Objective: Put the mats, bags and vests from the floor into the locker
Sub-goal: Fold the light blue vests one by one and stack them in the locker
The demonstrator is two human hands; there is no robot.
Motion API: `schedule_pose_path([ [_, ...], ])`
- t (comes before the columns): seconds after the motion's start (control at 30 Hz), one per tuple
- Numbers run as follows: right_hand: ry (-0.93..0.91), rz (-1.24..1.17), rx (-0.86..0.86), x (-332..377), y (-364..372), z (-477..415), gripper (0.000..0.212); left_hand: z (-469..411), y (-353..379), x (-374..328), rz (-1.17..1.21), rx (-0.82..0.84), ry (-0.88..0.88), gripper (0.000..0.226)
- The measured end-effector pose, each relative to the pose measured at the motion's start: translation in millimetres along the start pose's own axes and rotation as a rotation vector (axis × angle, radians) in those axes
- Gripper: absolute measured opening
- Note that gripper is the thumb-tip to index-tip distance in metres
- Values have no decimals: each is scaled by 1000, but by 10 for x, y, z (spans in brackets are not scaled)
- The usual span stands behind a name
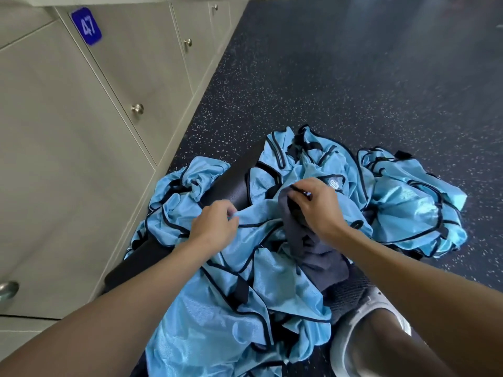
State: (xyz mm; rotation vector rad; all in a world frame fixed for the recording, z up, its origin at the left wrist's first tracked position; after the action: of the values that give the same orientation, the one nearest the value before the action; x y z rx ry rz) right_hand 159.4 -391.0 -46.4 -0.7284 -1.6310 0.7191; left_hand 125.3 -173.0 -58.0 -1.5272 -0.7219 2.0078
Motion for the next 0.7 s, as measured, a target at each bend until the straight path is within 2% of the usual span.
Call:
schedule_pose_path([
  [0.03,27,-47,16,48,-45,-28,14,-5,-17,-11,73,16,25,4],
  [0.07,28,-82,36,121,-90,-53,16,-6,-34,-39,170,34,57,10],
  [0.23,-16,-255,-37,593,-329,-260,18,66,-193,-430,575,220,114,66],
  [0.27,-17,-298,-72,695,-394,-319,20,87,-255,-509,626,239,105,64],
  [0.33,-8,-408,-121,913,-531,-439,19,117,-407,-637,703,236,109,42],
  [0.43,-22,-477,-153,1259,-731,-595,18,78,-801,-767,707,26,173,13],
  [0.57,-99,-526,-149,1738,-905,-783,12,94,-1606,-946,776,-250,202,13],
  [0.63,-174,-525,-115,2040,-955,-877,14,156,-2041,-1064,798,-336,211,5],
  [0.7,-279,-550,-30,2409,-978,-951,20,207,-2459,-1136,800,-444,223,12],
])
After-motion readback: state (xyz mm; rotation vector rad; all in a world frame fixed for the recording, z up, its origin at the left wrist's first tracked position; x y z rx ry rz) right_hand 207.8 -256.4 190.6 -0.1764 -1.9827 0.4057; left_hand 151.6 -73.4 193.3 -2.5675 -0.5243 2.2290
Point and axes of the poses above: each hand's wrist, its own z-axis away from the middle knuckle, its own y-axis out of the palm, x = y × z, the point moved 3 cm from there along -z, towards the middle knuckle, and after that the axes turned 12 degrees about z, right-handed, at the moved point
